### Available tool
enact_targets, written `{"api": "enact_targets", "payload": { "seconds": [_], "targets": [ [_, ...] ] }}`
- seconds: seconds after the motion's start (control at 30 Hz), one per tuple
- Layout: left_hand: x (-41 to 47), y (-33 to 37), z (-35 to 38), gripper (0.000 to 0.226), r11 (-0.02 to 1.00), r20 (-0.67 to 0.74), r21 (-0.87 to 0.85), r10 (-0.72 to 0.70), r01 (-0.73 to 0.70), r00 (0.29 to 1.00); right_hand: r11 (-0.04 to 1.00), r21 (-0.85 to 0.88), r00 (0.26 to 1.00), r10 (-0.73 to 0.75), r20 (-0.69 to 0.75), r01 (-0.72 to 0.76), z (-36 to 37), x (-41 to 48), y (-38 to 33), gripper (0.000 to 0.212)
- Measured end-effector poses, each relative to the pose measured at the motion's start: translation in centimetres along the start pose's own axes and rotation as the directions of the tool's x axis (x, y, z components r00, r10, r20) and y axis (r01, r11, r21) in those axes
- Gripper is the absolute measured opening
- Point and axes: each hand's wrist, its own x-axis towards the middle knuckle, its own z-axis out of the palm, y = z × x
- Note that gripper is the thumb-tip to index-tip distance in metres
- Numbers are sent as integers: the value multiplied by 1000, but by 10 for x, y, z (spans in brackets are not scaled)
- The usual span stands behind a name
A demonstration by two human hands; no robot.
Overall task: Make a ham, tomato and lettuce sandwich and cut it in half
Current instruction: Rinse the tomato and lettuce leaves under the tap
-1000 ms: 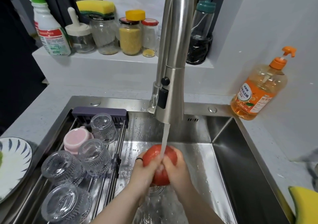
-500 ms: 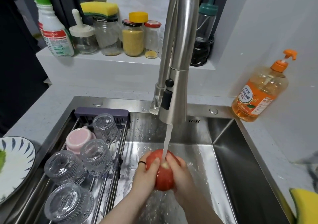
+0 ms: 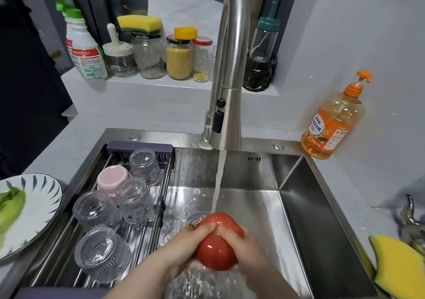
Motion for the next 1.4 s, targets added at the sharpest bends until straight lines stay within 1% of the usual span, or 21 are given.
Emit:
{"api": "enact_targets", "payload": {
  "seconds": [0.1,0.17,0.2,0.3,0.4,0.47,0.53,0.63,0.7,0.8,0.87,0.9,1.0,1.03,1.1,1.13,1.17,1.2,1.27,1.33,1.4],
  "targets": [
    [0,-2,-5,36,999,31,20,31,-31,999,999,-22,999,-30,-16,29,4,-3,1,37],
    [-5,-1,-4,31,1000,32,26,17,-18,999,998,-50,999,26,21,-25,2,-3,3,44],
    [-6,-3,-3,32,998,-15,40,42,-41,999,993,-100,997,63,42,-59,1,-4,1,47],
    [-13,-7,-2,42,953,-152,190,268,-238,952,947,-309,979,141,145,-91,-3,-6,-5,53],
    [-30,-3,-12,54,808,-186,406,530,-427,827,953,-258,928,233,291,-158,-1,-13,-18,71],
    [-40,4,-22,62,677,-121,541,650,-499,750,964,-148,880,261,396,-220,8,-12,-30,86],
    [-50,9,-37,72,531,-29,663,723,-528,690,963,-134,857,270,440,-235,26,-9,-42,93],
    [-62,14,-65,77,350,47,774,799,-527,599,954,-189,845,294,448,-232,68,-3,-55,92],
    [-68,17,-87,77,275,67,806,837,-525,542,961,-186,854,269,446,-205,100,-1,-60,88],
    [-78,26,-124,75,229,78,820,863,-524,499,979,-58,881,200,428,-195,144,3,-63,73],
    [-84,33,-151,72,235,75,810,867,-537,493,979,22,893,175,414,-201,174,7,-63,53],
    [-87,35,-163,72,285,50,786,855,-549,516,980,49,900,156,408,-192,187,9,-63,41],
    [-96,47,-200,64,535,-123,607,794,-587,596,987,81,909,94,405,-138,226,15,-62,15],
    [-97,50,-216,60,584,-200,574,779,-573,594,988,81,911,88,402,-131,239,17,-61,12],
    [-97,53,-251,46,615,-387,657,771,-436,505,990,72,912,80,403,-119,261,22,-61,12],
    [-96,54,-269,43,638,-491,714,750,-288,444,991,72,912,71,404,-109,270,24,-61,15],
    [-96,53,-287,51,660,-572,743,712,-109,407,993,75,912,57,406,-95,279,27,-61,19],
    [-95,49,-302,64,663,-625,746,660,68,418,993,85,913,38,406,-79,287,30,-61,24],
    [-92,37,-322,89,621,-680,717,524,317,512,996,78,916,13,401,-48,302,33,-60,23],
    [-87,27,-329,103,617,-706,688,444,382,552,999,32,924,2,383,-15,315,34,-56,21],
    [-82,22,-329,108,578,-705,697,440,425,556,999,-32,935,-15,354,28,327,35,-49,33]
  ]
}}
